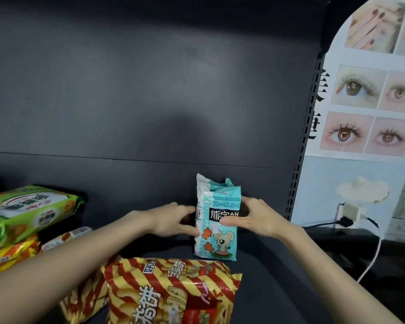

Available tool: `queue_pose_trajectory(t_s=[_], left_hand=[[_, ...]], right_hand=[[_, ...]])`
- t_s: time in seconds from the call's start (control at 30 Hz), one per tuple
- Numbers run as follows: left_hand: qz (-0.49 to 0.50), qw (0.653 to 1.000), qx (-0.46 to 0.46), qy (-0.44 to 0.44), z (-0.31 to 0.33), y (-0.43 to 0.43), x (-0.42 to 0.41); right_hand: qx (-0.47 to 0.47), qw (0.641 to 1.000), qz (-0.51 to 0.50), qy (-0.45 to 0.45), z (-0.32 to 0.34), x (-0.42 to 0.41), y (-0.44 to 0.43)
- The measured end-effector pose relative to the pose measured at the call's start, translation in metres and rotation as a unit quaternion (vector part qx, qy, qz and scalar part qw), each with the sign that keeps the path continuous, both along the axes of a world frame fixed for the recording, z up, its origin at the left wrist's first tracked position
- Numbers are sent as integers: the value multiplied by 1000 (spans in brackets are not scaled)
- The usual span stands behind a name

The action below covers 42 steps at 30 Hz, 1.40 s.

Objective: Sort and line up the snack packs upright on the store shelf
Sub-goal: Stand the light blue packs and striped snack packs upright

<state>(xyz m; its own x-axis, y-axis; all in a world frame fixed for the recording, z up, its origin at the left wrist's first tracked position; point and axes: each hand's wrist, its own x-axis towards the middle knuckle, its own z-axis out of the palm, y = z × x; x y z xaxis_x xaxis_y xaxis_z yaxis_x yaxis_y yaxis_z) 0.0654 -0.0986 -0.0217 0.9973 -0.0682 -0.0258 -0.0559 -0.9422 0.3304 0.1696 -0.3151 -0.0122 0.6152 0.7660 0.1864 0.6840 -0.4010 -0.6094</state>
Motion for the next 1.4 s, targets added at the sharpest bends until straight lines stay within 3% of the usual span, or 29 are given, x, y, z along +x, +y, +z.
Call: queue_pose_trajectory(t_s=[0.13, 0.43, 0.57, 0.77, 1.03, 1.13, 1.23, 1.4], left_hand=[[11, 998, 57, -25, 19, 0, -11], [0, 996, 63, -56, 42, -13, -66], [-1, 997, 42, -70, 44, -6, -95], [12, 998, -13, -60, 25, 23, -151], [23, 996, -6, -82, -26, 61, -201], [12, 993, 85, -78, -34, 62, -211], [6, 982, 156, -107, -43, 65, -214], [3, 971, 140, -192, -52, 71, -210]], right_hand=[[-59, 997, -26, -31, 8, -5, -7], [-121, 981, -89, -126, 28, -48, -23], [-103, 986, -85, -102, 25, -77, -27], [-34, 998, -54, 24, 8, -128, -15], [-80, 993, -65, 53, -15, -178, -10], [-56, 991, -116, 19, -14, -189, -12], [13, 987, -156, 42, -13, -202, -15], [122, 973, -199, 1, -1, -212, -18]])
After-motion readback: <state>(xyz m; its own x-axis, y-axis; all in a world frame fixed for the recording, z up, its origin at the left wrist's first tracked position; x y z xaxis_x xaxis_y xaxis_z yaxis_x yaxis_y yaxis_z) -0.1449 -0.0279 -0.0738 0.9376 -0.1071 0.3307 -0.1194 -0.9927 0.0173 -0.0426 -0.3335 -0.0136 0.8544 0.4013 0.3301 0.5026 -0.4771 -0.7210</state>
